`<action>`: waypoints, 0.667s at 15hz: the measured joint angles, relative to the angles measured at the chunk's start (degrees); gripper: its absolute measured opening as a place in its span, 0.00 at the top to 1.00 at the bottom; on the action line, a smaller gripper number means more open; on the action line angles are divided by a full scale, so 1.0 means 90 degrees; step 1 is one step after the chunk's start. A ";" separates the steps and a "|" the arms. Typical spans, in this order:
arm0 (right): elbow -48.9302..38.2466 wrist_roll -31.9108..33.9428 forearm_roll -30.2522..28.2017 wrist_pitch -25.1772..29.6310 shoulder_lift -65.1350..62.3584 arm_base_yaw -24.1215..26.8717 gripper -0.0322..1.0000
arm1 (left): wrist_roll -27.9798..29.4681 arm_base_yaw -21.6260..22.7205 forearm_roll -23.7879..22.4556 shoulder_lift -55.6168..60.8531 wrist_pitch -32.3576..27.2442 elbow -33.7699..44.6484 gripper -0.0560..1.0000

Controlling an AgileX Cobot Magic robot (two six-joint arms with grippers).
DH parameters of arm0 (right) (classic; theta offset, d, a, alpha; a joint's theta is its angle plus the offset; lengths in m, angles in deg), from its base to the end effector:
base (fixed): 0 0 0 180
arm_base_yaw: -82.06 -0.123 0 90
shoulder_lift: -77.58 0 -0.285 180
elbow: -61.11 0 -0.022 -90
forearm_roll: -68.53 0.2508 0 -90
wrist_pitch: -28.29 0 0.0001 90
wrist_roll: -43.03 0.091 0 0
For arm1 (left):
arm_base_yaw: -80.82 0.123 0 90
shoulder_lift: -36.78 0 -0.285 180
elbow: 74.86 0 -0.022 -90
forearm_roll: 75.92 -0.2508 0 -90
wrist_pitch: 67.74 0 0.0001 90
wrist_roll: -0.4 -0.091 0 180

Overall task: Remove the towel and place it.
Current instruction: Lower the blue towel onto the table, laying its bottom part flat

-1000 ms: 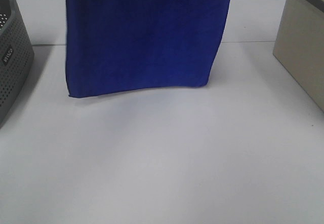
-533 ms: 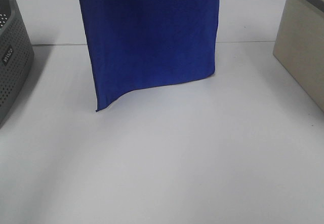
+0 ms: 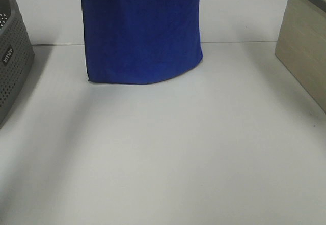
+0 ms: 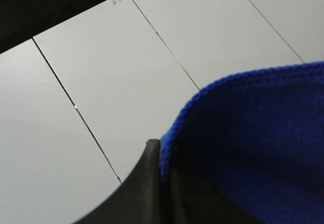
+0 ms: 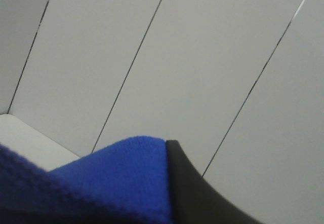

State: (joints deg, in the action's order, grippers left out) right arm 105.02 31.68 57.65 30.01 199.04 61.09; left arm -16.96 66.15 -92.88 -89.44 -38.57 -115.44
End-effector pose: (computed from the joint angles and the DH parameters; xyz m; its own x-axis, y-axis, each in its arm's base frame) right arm 0.4468 0.1707 0.4586 0.2948 -0.2921 -0.9098 -0.2605 0.8915 -0.3706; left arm 0.4735 -0.1373 0.4422 0.6348 0.3801 -0.6727 0.0329 0.8565 0.5150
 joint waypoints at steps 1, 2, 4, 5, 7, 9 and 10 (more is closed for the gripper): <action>0.0236 0.0032 0.0083 -0.0038 0.0191 0.0115 0.95 | -0.0006 0.0000 0.0000 -0.0388 -0.0108 -0.0643 0.95; 0.0547 0.0051 0.0185 -0.0070 0.0401 0.0223 0.95 | -0.0006 0.0000 0.0000 -0.0789 -0.0280 -0.1394 0.95; 0.1133 0.0083 0.0446 -0.0121 0.0732 0.0337 0.95 | -0.0006 0.0000 0.0000 -0.1541 -0.0726 -0.2788 0.95; 0.1286 0.0102 0.0560 -0.0191 0.0802 0.0369 0.95 | -0.0006 0.0000 0.0000 -0.1814 -0.0980 -0.3304 0.95; 0.1356 0.0134 0.0649 -0.0019 0.0904 0.0388 0.95 | 0.0025 0.0000 0.0000 -0.2196 -0.1655 -0.3820 0.95; 0.1356 0.0146 0.0694 0.0395 0.1006 0.0388 0.95 | 0.0337 0.0000 0.0000 -0.2235 -0.2266 -0.3839 0.95; 0.1356 0.0146 0.0732 0.0758 0.1019 0.0388 0.95 | 0.0516 0.0000 0.0000 -0.2235 -0.2604 -0.3845 0.95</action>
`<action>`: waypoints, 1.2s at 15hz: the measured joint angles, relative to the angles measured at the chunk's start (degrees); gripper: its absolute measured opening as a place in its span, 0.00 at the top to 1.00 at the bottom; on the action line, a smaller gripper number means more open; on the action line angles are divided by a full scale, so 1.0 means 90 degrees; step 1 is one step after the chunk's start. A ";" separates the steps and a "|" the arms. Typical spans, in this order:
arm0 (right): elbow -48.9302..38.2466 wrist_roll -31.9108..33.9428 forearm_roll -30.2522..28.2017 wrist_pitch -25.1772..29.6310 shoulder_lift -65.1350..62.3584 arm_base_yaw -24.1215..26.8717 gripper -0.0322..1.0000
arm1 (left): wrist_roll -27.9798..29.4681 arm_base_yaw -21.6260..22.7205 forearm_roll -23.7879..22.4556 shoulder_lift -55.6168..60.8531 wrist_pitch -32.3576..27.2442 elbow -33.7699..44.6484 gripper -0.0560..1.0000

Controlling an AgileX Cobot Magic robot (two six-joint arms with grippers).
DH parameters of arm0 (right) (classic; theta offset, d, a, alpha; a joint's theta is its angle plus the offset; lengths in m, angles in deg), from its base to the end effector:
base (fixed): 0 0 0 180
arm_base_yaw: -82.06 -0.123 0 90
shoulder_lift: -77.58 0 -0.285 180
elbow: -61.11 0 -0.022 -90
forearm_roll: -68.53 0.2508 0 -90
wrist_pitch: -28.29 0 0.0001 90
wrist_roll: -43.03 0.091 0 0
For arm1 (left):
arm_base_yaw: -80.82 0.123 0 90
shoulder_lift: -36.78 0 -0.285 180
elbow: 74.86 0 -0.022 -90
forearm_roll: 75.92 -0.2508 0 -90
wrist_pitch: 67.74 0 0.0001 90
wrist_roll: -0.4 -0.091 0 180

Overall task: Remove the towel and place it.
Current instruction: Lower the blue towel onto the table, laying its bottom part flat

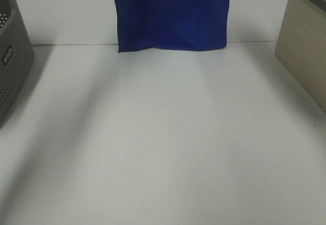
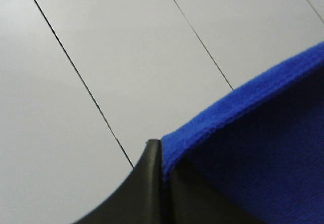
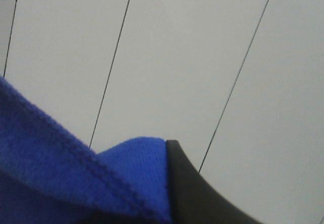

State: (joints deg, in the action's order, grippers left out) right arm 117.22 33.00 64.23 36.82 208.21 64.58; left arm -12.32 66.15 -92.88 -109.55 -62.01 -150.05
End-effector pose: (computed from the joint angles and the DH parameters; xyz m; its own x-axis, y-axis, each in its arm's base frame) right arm 0.4884 0.1527 0.4384 0.1837 -0.2008 -0.9623 -0.2523 0.9365 -0.2436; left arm 0.5317 -0.1419 0.4203 0.4844 0.3836 -0.7863 0.0455 0.8865 0.4605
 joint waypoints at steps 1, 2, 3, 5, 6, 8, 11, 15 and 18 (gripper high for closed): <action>0.0000 0.0000 0.0038 0.0197 0.0000 0.0000 0.95 | 0.0064 0.0000 0.0000 0.0000 -0.0185 -0.0013 0.95; 0.0000 0.0000 0.0115 0.0751 -0.0019 0.0000 0.95 | 0.0204 -0.0025 0.0032 0.0019 -0.0821 -0.0013 0.95; 0.0000 0.0000 0.0159 0.1299 -0.0038 0.0000 0.95 | 0.0248 -0.0089 0.0089 0.0083 -0.1700 -0.0013 0.95; 0.0000 0.0000 0.0280 0.2534 -0.0159 0.0000 0.95 | 0.0019 -0.0229 0.0204 0.0337 -0.3552 -0.0013 0.95; 0.0000 0.0006 0.0420 0.3349 -0.0318 0.0000 0.95 | -0.0567 -0.0312 0.0573 0.0611 -0.4947 -0.0013 0.95; 0.0000 0.0006 0.0758 0.4348 -0.0694 0.0000 0.95 | -0.1190 -0.0325 0.1286 0.1082 -0.6544 -0.0013 0.95; 0.0000 0.0006 0.1515 0.5819 -0.1203 0.0000 0.95 | -0.1324 -0.0325 0.1636 0.1630 -0.8238 -0.0013 0.95; 0.0006 0.0000 0.1821 0.6761 -0.1286 0.0000 0.95 | -0.0879 -0.0325 0.1814 0.2031 -0.8340 0.0286 0.95; -0.0337 -0.0006 0.1827 0.6812 -0.1662 0.0000 0.95 | -0.0764 -0.0325 0.2133 0.2750 -0.8340 0.1980 0.95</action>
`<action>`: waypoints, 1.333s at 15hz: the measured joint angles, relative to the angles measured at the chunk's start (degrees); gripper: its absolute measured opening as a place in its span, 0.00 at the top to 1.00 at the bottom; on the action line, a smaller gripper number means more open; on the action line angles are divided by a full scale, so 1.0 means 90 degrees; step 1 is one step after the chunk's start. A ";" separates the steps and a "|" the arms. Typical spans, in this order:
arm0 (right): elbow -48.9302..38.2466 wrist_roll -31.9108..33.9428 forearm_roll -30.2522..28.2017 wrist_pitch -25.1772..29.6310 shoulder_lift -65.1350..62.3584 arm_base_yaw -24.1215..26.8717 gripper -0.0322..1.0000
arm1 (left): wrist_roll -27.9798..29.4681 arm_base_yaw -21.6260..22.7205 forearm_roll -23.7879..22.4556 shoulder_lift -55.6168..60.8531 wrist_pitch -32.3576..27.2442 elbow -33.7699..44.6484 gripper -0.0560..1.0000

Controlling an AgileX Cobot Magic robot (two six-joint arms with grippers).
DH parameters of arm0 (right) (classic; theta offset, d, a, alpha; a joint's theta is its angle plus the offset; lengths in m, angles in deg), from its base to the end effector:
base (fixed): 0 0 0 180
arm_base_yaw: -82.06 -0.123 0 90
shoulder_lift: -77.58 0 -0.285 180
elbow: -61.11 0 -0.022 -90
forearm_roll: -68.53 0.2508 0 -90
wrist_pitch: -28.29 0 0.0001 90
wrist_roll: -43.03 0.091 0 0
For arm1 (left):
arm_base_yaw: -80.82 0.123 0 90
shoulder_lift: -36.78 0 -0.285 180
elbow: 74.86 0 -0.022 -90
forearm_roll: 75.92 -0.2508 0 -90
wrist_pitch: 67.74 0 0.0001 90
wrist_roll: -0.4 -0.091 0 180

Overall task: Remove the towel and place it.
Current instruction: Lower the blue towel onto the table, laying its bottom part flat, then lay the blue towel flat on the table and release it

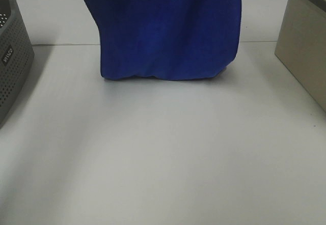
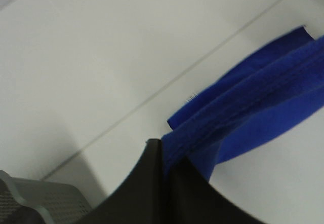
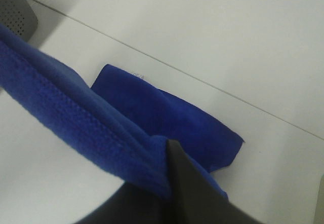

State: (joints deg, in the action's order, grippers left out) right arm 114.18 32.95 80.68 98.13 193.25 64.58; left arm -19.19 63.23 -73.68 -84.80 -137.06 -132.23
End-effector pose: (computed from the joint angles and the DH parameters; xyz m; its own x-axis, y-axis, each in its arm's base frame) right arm 0.3782 0.1380 0.4550 -0.5909 -0.2906 -0.7525 -0.4971 0.8659 0.0560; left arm 0.4102 -0.1335 0.4320 -0.5159 0.5014 -0.6946 0.5213 0.8272 0.2099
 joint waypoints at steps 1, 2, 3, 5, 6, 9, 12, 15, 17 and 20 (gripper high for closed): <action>-0.0528 -0.0019 0.0006 0.0000 -0.0357 0.0000 0.95 | -0.0025 -0.0013 0.0210 0.0420 0.0000 0.1031 0.95; -0.0961 -0.0019 0.0006 0.0000 -0.0567 0.0000 0.95 | -0.0051 -0.0013 0.0306 0.0713 0.0006 0.1598 0.95; -0.1451 -0.0019 0.0051 0.0006 -0.0764 0.0000 0.95 | -0.0076 -0.0013 0.0331 0.0999 0.0006 0.2114 0.95; -0.2311 -0.0006 0.0306 0.0006 -0.1127 -0.0006 0.95 | -0.0306 -0.0013 0.0350 0.1541 0.0038 0.3100 0.95; -0.2788 -0.0006 0.0458 0.0000 -0.1350 -0.0006 0.95 | -0.0509 -0.0013 0.0350 0.1789 0.0045 0.3565 0.95; -0.4011 0.0006 0.0656 -0.0013 -0.1974 -0.0019 0.95 | -0.1006 -0.0025 0.0605 0.2419 0.0045 0.4418 0.95; -0.4660 0.0013 0.0770 -0.0019 -0.2432 -0.0019 0.95 | -0.1140 -0.0032 0.0999 0.2909 0.0045 0.4845 0.95; -0.5309 0.0013 0.1146 -0.0032 -0.3075 -0.0019 0.95 | -0.1159 -0.0032 0.1458 0.3565 0.0057 0.6010 0.95; -0.5971 0.0013 0.1375 -0.0032 -0.3546 -0.0025 0.95 | -0.1159 -0.0045 0.1674 0.4132 0.0089 0.6920 0.95; -0.7137 0.0025 0.1662 -0.0038 -0.4183 -0.0064 0.95 | -0.1165 -0.0045 0.1999 0.4972 0.0172 0.8270 0.95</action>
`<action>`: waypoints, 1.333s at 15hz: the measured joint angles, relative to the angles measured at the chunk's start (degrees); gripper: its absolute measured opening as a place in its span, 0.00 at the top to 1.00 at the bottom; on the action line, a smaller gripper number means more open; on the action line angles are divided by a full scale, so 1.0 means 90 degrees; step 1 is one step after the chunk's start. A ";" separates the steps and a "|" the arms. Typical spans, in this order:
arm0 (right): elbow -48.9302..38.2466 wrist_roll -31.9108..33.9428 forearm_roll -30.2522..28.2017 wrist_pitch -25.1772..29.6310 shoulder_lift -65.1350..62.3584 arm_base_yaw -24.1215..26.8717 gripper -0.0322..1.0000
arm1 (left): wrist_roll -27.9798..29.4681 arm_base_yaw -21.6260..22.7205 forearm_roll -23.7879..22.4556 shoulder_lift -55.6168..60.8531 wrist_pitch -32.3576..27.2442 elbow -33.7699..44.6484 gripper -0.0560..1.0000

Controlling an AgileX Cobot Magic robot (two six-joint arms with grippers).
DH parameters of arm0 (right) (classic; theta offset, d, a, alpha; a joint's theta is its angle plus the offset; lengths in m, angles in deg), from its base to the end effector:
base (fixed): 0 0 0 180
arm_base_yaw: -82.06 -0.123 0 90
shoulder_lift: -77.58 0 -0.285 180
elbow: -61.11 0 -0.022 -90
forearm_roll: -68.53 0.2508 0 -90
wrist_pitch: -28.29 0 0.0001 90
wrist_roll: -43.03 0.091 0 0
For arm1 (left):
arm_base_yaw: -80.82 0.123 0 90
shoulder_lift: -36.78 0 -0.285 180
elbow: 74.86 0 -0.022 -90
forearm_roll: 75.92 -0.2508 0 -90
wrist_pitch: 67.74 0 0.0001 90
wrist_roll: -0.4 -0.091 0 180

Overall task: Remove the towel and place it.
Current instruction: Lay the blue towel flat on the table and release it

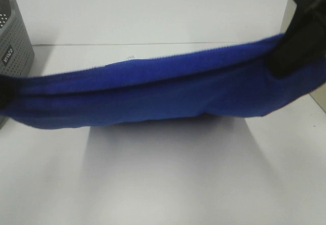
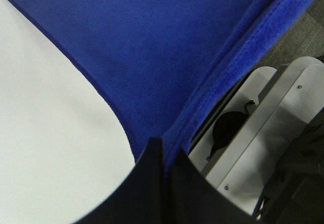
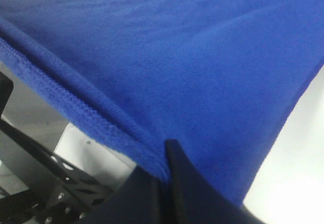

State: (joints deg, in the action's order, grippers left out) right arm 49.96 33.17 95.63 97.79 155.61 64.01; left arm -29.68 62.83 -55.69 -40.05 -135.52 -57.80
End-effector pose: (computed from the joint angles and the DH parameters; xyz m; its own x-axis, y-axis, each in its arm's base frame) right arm 0.2011 0.1064 0.3519 -0.8736 -0.2797 -0.3983 -0.4381 0.8084 0.3931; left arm 0.1961 -0.0943 0.3242 -0.6808 0.5966 -0.4249 0.7035 0.6942 -0.1526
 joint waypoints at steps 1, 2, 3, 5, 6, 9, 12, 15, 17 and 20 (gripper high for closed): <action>-0.0414 0.0013 0.0127 -0.0006 -0.0127 -0.0006 0.95 | -0.0013 -0.0006 0.0076 0.0248 0.0032 0.0369 0.95; -0.0751 0.0032 0.0267 -0.0013 -0.0197 -0.0006 0.95 | -0.0013 -0.0013 0.0159 0.0439 0.0057 0.0745 0.95; -0.1057 0.0038 0.0369 -0.0013 -0.0236 -0.0006 0.95 | -0.0013 -0.0013 0.0306 0.0586 0.0064 0.1044 0.95; -0.1579 0.0032 0.0446 -0.0013 -0.0261 -0.0006 0.95 | -0.0013 -0.0013 0.0567 0.0789 0.0064 0.1534 0.95; -0.1859 0.0032 0.0458 -0.0019 -0.0261 -0.0006 0.95 | -0.0013 -0.0013 0.0789 0.0834 0.0064 0.1814 0.95; -0.2235 0.0032 0.0452 -0.0019 -0.0261 -0.0006 0.95 | -0.0013 -0.0013 0.1025 0.0840 0.0070 0.2177 0.95; -0.2820 0.0032 0.0490 -0.0032 -0.0267 -0.0006 0.95 | -0.0013 -0.0013 0.1350 0.0840 0.0076 0.2687 0.95; -0.3158 0.0032 0.0497 -0.0038 -0.0274 -0.0006 0.95 | -0.0013 -0.0013 0.1611 0.0840 0.0076 0.2967 0.95; -0.3291 0.0032 0.0490 -0.0064 -0.0274 -0.0006 0.95 | -0.0013 -0.0013 0.1630 0.0840 0.0076 0.2967 0.95; -0.3419 0.0032 0.0497 -0.0102 -0.0274 -0.0006 0.95 | 0.0159 -0.0013 0.1693 0.0840 0.0070 0.2992 0.95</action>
State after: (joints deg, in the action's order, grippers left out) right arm 19.19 33.46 100.10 96.87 153.14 63.95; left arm -28.25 62.71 -40.45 -32.49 -134.89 -30.87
